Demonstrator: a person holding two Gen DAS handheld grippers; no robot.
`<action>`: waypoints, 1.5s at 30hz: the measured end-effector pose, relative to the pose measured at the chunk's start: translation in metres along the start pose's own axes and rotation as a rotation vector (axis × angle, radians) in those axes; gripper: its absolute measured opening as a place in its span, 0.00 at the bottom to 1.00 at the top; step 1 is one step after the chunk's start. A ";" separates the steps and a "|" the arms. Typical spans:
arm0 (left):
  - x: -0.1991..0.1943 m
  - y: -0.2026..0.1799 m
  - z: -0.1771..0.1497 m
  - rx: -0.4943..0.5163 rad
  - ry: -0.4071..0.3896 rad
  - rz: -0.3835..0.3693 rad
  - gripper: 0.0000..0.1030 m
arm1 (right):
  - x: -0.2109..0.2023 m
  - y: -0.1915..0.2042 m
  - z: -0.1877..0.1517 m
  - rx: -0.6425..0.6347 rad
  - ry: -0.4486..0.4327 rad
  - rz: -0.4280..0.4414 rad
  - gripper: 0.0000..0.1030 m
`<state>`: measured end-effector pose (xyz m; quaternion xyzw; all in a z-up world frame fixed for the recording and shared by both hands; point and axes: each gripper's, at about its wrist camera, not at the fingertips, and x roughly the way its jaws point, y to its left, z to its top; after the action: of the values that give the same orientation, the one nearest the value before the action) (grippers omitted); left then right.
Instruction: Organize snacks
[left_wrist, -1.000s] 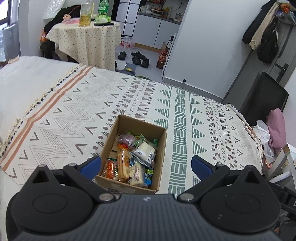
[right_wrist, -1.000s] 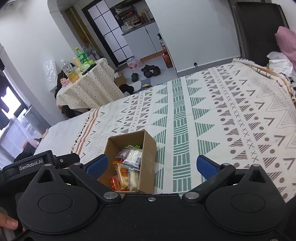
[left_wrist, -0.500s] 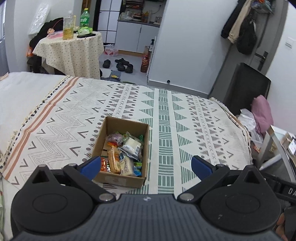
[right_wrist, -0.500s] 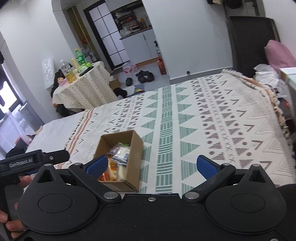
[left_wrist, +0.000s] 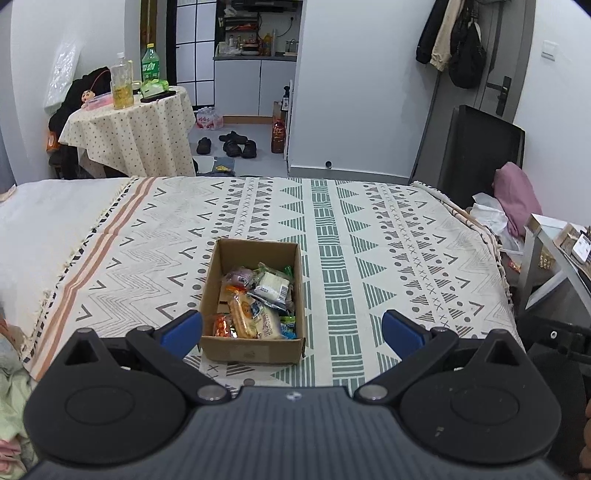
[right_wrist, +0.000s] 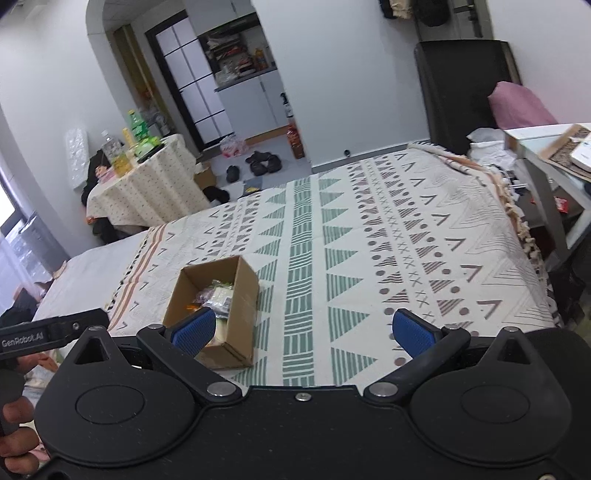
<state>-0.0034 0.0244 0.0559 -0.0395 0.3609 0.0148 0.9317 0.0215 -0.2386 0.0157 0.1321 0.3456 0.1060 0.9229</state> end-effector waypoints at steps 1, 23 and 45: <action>0.000 0.000 0.000 0.002 -0.001 0.001 1.00 | -0.001 -0.001 0.000 -0.001 0.001 0.002 1.00; -0.003 0.005 -0.006 0.015 0.023 -0.003 1.00 | -0.002 0.009 -0.004 -0.048 0.028 0.017 1.00; -0.002 0.006 -0.008 0.019 0.032 -0.007 1.00 | 0.000 0.016 -0.006 -0.066 0.044 0.025 1.00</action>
<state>-0.0102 0.0298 0.0510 -0.0319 0.3758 0.0076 0.9261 0.0154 -0.2223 0.0168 0.1037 0.3607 0.1317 0.9175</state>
